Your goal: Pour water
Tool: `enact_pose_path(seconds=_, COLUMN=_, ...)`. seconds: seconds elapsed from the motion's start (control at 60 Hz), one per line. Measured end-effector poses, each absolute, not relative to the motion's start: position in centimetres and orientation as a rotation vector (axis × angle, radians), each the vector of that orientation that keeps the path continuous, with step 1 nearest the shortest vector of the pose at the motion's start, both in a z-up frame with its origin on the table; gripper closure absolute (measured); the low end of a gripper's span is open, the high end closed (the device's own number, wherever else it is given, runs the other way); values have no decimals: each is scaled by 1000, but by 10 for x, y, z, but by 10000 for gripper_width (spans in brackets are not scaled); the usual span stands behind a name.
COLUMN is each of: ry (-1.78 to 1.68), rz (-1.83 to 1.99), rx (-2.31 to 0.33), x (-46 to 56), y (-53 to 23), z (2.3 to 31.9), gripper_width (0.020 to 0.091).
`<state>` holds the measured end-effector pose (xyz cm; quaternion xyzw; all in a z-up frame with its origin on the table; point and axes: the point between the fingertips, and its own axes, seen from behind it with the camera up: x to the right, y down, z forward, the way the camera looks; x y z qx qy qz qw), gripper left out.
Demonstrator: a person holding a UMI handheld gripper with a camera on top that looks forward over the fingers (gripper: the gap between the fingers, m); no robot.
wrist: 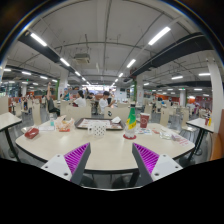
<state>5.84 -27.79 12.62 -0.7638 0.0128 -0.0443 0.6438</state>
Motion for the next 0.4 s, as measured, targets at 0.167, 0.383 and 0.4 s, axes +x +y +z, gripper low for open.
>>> enact_pose_path(seconds=0.167, ry=-30, rz=-157, rx=-1748, x=56, y=-285, z=122, gripper_width=252)
enact_pose_path(seconds=0.383, ry=-42, rz=-183, rx=-1738, x=56, y=-279, z=120, gripper_width=255)
enact_pose_path(seconds=0.4, ry=-38, rz=-176, rx=-1737, x=56, y=-279, z=120, gripper_width=254)
